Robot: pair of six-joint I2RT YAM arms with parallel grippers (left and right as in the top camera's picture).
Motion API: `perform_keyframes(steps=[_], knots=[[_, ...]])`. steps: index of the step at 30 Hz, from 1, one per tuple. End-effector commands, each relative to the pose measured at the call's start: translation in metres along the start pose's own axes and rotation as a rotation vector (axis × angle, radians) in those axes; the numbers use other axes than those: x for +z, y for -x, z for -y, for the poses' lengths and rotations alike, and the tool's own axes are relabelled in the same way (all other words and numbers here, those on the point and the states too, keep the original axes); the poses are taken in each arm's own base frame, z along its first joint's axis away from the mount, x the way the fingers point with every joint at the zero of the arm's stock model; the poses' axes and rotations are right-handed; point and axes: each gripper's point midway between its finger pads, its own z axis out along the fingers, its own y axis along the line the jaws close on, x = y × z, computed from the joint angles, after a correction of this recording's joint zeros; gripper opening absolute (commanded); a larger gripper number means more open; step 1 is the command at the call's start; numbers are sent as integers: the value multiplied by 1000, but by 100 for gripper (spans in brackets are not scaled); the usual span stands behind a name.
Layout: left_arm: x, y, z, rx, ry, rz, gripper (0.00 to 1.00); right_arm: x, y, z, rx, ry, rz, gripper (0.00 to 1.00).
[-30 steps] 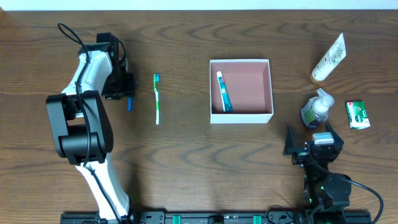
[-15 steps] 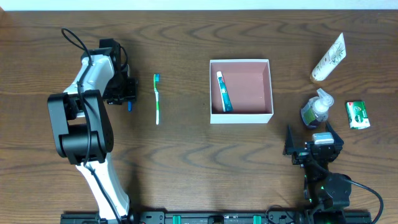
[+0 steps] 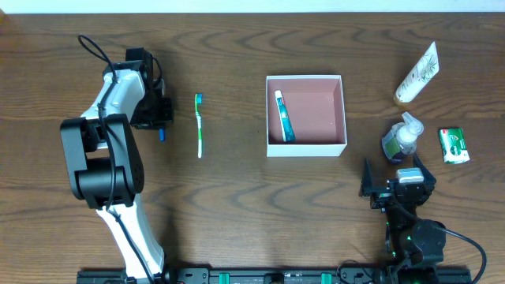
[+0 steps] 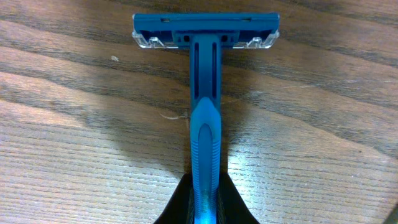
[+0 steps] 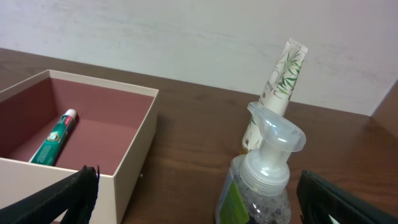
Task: Pack container
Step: 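Lower the left gripper and grasp the blue razor handle, then carry the razor into the box and open the left gripper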
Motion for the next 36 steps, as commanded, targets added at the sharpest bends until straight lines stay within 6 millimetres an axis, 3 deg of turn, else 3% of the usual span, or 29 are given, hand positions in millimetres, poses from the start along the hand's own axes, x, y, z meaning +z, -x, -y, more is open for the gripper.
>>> perform_keyframes(steps=[1, 6, 10, 12, 18, 22, 26, 30, 36], knots=[[5, -3, 2, -14, -8, -22, 6, 0, -1, 2, -13, -7, 0, 99], [-14, 11, 4, -14, -15, 14, 6, 0, -1, 2, -13, -7, 0, 99], [-51, 30, 8, -12, -35, 91, 6, 0, -1, 2, -13, -7, 0, 99], [-80, 41, 19, -15, -91, 146, 6, 0, -1, 2, -13, -7, 0, 99], [-174, 64, 81, 3, -271, 335, 6, 0, -1, 2, -13, -7, 0, 99], [-214, 57, 139, 111, -316, 418, 6, 0, -1, 2, -13, -7, 0, 99], [-229, 39, 212, 194, -379, 451, 6, 0, -1, 2, -13, -7, 0, 99], [-233, 27, 261, 219, -403, 482, 6, 0, -1, 2, -13, -7, 0, 99], [-222, 16, 287, 183, -329, 502, 6, 0, -1, 2, -13, -7, 0, 99]])
